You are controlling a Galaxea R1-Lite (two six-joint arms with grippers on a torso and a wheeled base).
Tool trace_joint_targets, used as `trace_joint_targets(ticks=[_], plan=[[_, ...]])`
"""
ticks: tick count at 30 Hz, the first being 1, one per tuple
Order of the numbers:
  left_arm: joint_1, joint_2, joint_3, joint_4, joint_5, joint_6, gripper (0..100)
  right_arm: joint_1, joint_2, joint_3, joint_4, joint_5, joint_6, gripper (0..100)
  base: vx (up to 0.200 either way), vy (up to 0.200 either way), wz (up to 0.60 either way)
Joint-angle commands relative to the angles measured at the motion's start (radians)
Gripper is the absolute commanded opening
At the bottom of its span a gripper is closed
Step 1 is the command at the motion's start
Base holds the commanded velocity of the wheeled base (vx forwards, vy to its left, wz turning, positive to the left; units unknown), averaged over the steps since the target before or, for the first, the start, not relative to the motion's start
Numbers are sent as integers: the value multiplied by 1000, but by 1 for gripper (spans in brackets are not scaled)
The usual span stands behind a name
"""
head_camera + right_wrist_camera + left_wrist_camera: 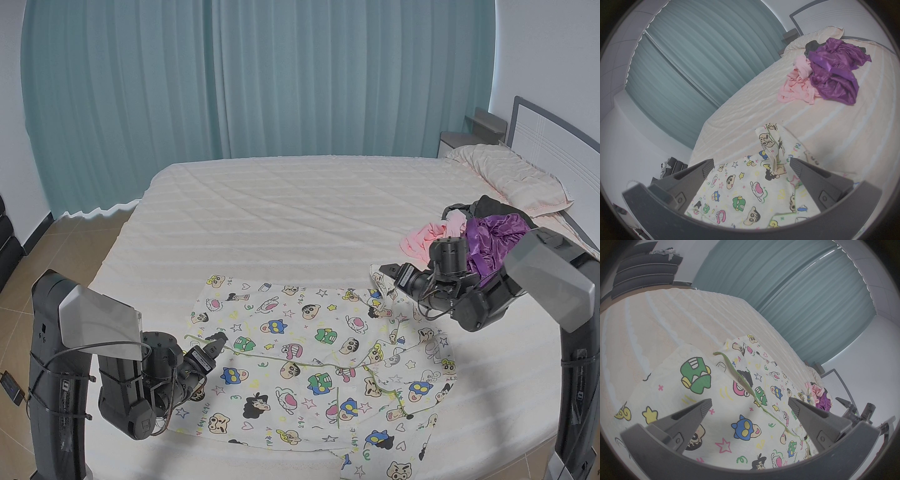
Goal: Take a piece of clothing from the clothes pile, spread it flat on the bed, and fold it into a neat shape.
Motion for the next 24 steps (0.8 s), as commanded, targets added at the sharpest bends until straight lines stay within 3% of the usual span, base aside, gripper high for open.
trace_joint_targets(ticks=[1, 17, 24], plan=[[3, 1, 4, -17, 4, -32, 100, 66, 196, -169, 57, -48, 22, 100, 0, 0, 0], [9, -37, 49, -17, -10, -87, 100, 78, 377, -555, 332, -149, 17, 100, 0, 0, 0], [10, -39, 53, -17, -8, -87, 100, 75, 402, -577, 341, -161, 0, 100, 0, 0, 0]])
